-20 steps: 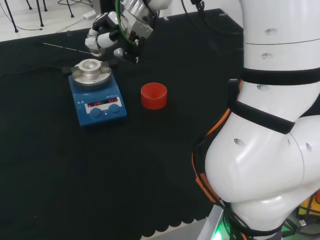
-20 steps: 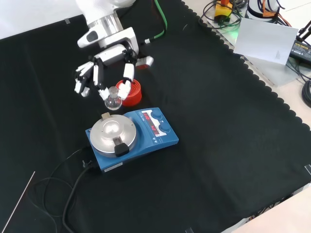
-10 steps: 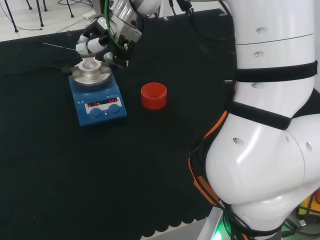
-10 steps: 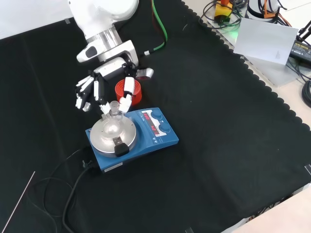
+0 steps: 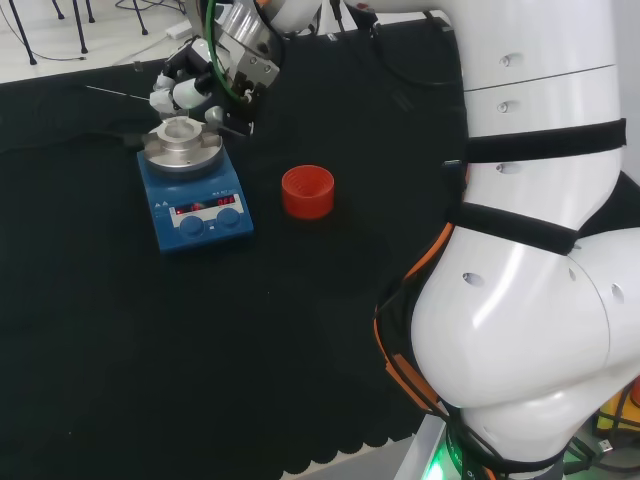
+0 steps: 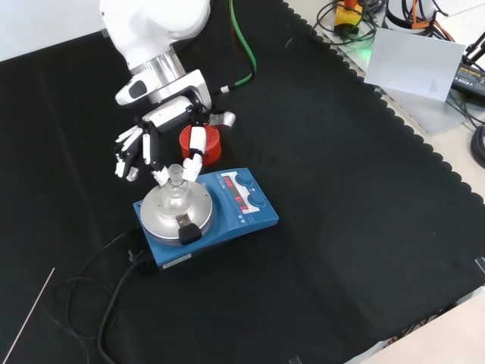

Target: Place the round-bottom flask on the heater.

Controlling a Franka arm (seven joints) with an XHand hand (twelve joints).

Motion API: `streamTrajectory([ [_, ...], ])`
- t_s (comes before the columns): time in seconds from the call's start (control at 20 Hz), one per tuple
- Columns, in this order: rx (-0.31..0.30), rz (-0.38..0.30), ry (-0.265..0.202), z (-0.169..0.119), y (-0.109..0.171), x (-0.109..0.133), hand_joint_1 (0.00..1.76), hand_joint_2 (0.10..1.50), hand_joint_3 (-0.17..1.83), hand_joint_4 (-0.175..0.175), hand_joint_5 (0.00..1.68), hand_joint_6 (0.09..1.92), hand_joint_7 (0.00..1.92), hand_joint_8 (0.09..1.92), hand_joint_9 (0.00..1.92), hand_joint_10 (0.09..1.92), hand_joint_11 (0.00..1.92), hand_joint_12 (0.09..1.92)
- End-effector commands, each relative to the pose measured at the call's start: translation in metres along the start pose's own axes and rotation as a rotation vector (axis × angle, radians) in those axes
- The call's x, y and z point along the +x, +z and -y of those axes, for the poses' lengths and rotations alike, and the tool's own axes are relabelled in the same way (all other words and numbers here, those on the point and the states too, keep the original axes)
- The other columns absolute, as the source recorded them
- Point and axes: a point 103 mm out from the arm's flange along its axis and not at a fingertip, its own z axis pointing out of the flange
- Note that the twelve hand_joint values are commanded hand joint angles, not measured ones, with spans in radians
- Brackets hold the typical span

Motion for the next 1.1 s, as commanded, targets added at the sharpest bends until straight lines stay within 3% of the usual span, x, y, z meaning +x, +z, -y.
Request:
streamTrajectory([
  [0.05,0.013,-0.007,0.003,-0.009,0.007,-0.007,1.1,0.75,0.52,0.175,1.21,0.73,0.29,0.52,0.49,0.56,0.0,1.35],
  [1.1,0.031,-0.023,0.021,-0.012,0.011,-0.026,1.1,0.75,0.53,0.175,1.21,0.73,0.3,0.52,0.49,0.56,0.0,1.35],
])
